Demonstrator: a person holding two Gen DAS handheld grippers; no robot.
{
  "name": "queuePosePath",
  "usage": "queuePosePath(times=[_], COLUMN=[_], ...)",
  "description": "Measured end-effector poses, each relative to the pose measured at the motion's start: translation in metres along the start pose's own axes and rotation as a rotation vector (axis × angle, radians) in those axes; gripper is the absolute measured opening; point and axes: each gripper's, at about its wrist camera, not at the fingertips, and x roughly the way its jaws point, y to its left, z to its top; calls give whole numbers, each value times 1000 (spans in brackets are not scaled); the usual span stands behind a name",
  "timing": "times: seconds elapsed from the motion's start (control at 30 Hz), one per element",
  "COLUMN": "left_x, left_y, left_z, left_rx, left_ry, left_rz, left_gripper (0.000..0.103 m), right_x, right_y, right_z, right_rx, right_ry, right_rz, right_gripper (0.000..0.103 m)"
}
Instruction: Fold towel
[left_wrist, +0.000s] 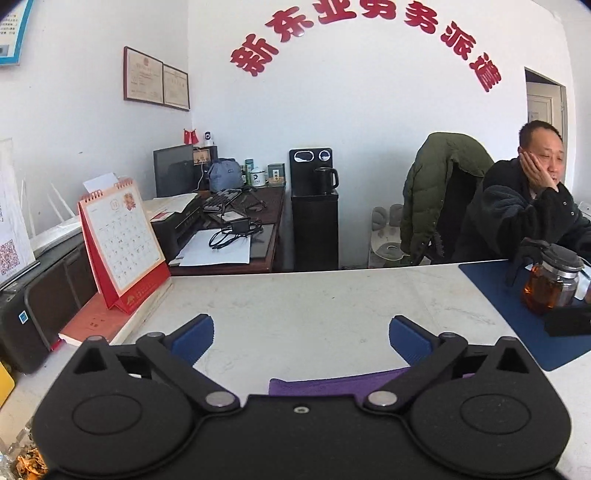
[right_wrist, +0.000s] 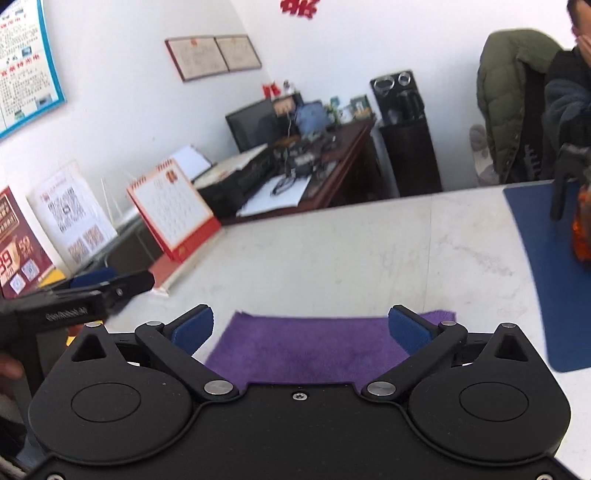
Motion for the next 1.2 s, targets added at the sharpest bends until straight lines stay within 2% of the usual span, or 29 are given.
queuePosePath(times=[0.07, 0.1, 0.13, 0.17, 0.2, 0.27, 0.3, 0.33, 0.4, 0.43, 0.47, 0.53, 0.6, 0.67, 0.73, 0.8, 0.9, 0.97, 1.0, 1.07, 1.2], left_x=[-10, -13, -17, -20, -21, -25, -29, -33, -37, -34, -30, -22, -12, 1, 12, 21, 28, 29, 29, 33, 39], left_y=[-1, -2, -5, -7, -11, -17, -21, -23, -24, -23, -21, -17, -13, -11, -8, -2, 5, 7, 8, 7, 5], left_z=[4, 6, 7, 8, 9, 10, 10, 10, 9, 11, 13, 16, 17, 15, 9, 2, -8, -15, -18, -23, -27], left_rx=[15, 26, 32, 38, 47, 64, 71, 75, 38, 14, -9, -48, -80, -87, -92, -113, -137, -142, -140, -123, -107], left_ry=[-13, -19, -32, -43, -49, -65, -90, -115, -131, -96, -60, 20, 92, 184, 280, 351, 415, 438, 450, 469, 486], left_rz=[-41, -56, -68, -77, -77, -71, -53, -37, -33, -58, -79, -98, -65, -11, 22, 34, 32, 24, 21, 27, 19], left_gripper=[102, 102, 102, 102, 102, 102, 102, 102, 102, 102, 102, 102, 102, 102, 102, 102, 102, 102, 102, 102, 102], right_x=[-39, -54, -65, -71, -68, -51, -49, -56, -76, -84, -83, -65, -53, -54, -50, -37, 0, 19, 25, 32, 45], right_y=[21, 29, 36, 36, 32, 24, 25, 31, 48, 53, 53, 45, 39, 39, 41, 39, 39, 32, 27, 17, 16], right_z=[12, 15, 15, 15, 16, 22, 24, 23, 20, 16, 13, 14, 12, 6, 8, 12, 12, 7, 4, 3, 6], right_rx=[-80, -110, -134, -125, -82, -5, 12, -4, -90, -107, -53, 56, 84, 43, 16, 6, -30, -23, 2, 61, 59], right_ry=[-100, -164, -239, -296, -281, -123, -86, -115, -251, -352, -393, -263, -213, -295, -271, -186, 15, 122, 158, 197, 221], right_rz=[-44, -39, -16, 49, 143, 269, 250, 189, 71, 20, 24, 145, 205, 128, 83, 17, -218, -309, -323, -298, -305], right_gripper=[103, 103, 103, 103, 103, 103, 103, 103, 103, 103, 103, 103, 103, 103, 103, 103, 103, 103, 103, 103, 103])
